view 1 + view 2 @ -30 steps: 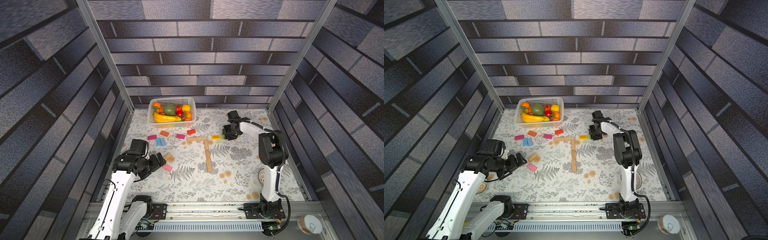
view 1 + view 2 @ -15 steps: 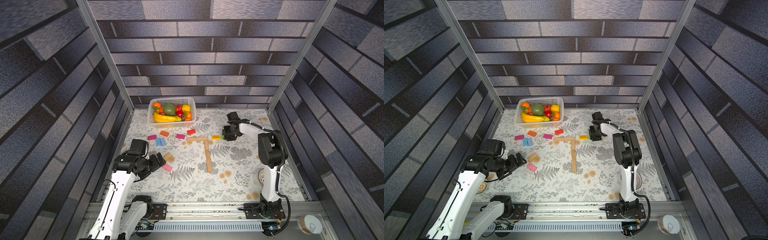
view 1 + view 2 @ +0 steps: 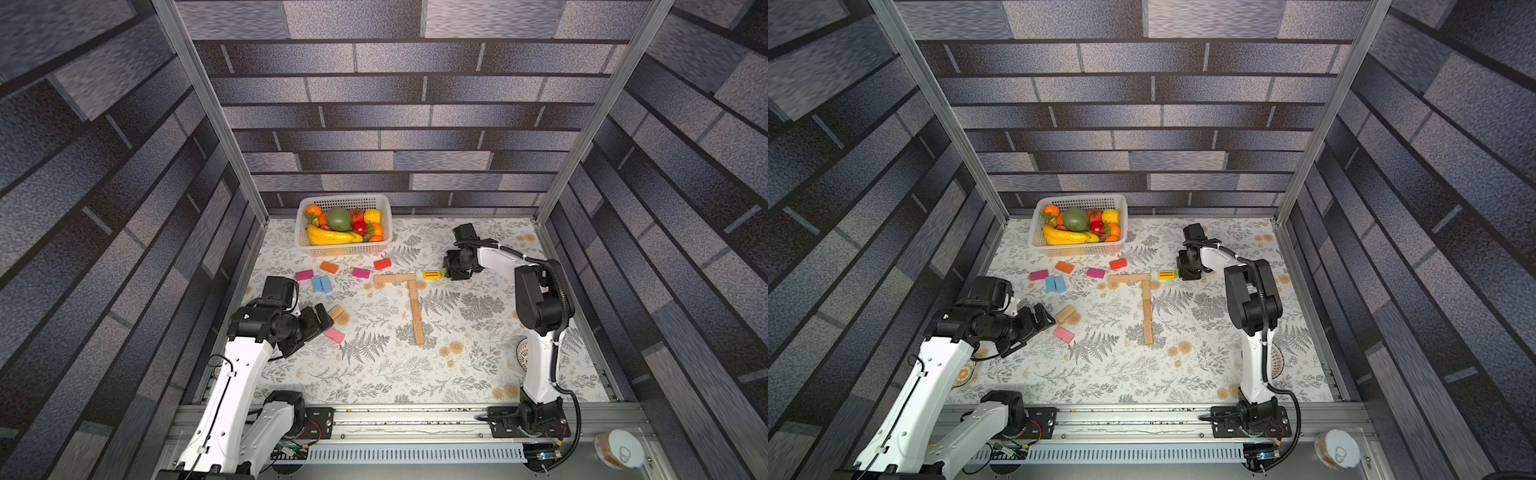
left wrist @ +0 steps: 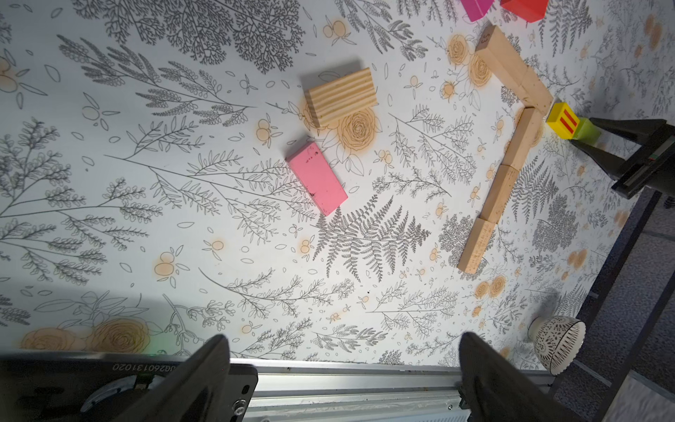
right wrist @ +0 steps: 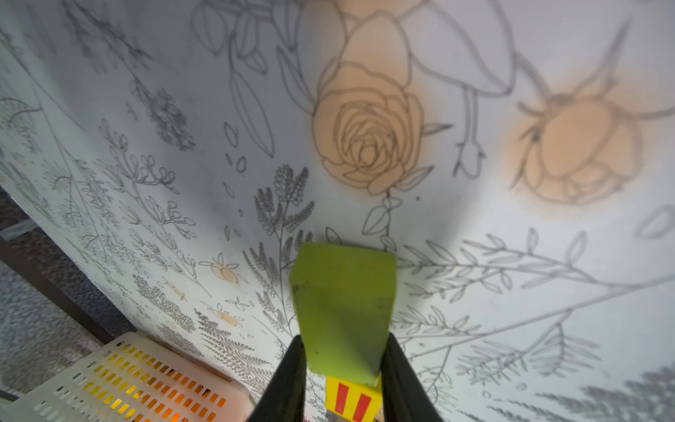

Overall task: Assemble the number 7 with building blocks
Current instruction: Assemble the building block at the center of the board.

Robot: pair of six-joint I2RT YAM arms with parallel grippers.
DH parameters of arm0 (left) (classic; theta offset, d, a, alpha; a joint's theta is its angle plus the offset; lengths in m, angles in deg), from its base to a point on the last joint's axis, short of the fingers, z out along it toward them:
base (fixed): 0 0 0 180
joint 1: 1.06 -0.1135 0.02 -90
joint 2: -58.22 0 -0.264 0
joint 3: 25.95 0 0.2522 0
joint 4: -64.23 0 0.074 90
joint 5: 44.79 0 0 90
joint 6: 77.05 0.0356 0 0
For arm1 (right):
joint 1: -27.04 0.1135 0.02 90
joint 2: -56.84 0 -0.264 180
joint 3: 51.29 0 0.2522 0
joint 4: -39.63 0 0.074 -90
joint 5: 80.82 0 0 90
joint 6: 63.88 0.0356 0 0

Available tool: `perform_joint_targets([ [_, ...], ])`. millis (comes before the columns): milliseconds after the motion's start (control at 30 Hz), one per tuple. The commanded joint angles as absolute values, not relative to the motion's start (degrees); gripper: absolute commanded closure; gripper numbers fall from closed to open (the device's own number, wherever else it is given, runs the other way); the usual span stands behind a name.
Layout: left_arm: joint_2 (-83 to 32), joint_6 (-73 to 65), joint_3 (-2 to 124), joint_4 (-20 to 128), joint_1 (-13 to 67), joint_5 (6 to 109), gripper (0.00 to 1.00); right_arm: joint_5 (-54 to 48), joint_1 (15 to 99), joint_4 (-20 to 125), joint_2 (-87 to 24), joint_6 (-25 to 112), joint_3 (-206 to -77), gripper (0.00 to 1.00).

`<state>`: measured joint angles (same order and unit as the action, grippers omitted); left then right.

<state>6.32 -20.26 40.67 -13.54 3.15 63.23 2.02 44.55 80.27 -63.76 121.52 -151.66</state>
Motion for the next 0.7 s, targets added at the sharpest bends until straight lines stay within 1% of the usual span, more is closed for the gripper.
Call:
perform_joint_targets([
  [0, 5.59, -18.62, 41.59, -12.81, 4.03, 64.05, 0.0, 2.33, 45.23, 81.68, -66.03, 123.09, -150.22, 0.68],
  [667, 5.57, -18.93, 41.62, -12.74, 4.11, 63.23, 0.0, 3.15, 45.25, 82.53, -63.71, 123.76, -147.15, 0.68],
])
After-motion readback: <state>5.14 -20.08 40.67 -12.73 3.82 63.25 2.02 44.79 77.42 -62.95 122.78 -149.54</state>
